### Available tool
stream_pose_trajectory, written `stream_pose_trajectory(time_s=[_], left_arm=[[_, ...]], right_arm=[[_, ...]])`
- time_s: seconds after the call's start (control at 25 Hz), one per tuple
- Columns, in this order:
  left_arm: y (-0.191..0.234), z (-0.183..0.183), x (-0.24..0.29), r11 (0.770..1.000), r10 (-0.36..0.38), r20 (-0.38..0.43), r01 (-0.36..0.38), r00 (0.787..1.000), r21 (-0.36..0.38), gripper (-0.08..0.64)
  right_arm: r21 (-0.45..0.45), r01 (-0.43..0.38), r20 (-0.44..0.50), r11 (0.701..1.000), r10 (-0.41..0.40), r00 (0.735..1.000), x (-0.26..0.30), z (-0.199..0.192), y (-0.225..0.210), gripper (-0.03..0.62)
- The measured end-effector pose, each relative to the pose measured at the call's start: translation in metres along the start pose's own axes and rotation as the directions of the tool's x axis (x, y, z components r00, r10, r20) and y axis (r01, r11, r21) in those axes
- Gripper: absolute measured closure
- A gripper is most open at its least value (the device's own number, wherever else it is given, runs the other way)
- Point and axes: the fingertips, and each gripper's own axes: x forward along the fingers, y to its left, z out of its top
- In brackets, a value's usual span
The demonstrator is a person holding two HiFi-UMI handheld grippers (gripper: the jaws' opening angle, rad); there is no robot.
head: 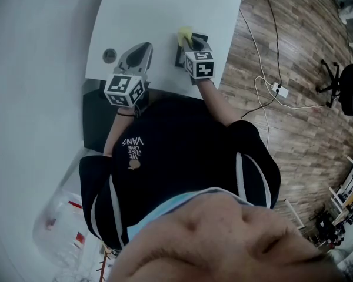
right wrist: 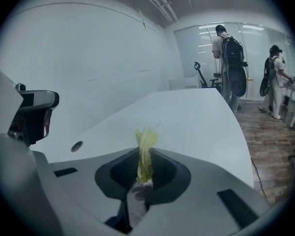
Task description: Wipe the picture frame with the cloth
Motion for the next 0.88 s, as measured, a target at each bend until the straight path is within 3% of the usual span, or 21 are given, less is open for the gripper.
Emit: stream_pose_trajectory(time_s=[0.32, 0.88], left_arm=[[-0.002, -0.002, 0.004, 1.000, -0.011, -0.002, 0.011, 1.000, -0.003, 0.541], [-0.016, 0.000, 0.019, 0.997, -0.077, -0.003, 0.077, 0.997, 0.010, 0.541]], right_arm=[[-0.030, 0.050, -0.037, 0.998, -0.051, 0.998, 0.003, -0.008, -0.014, 0.546], [0.013, 0.179, -0.041, 0.984, -0.179, 0.983, -0.031, -0.023, -0.065, 0.546]])
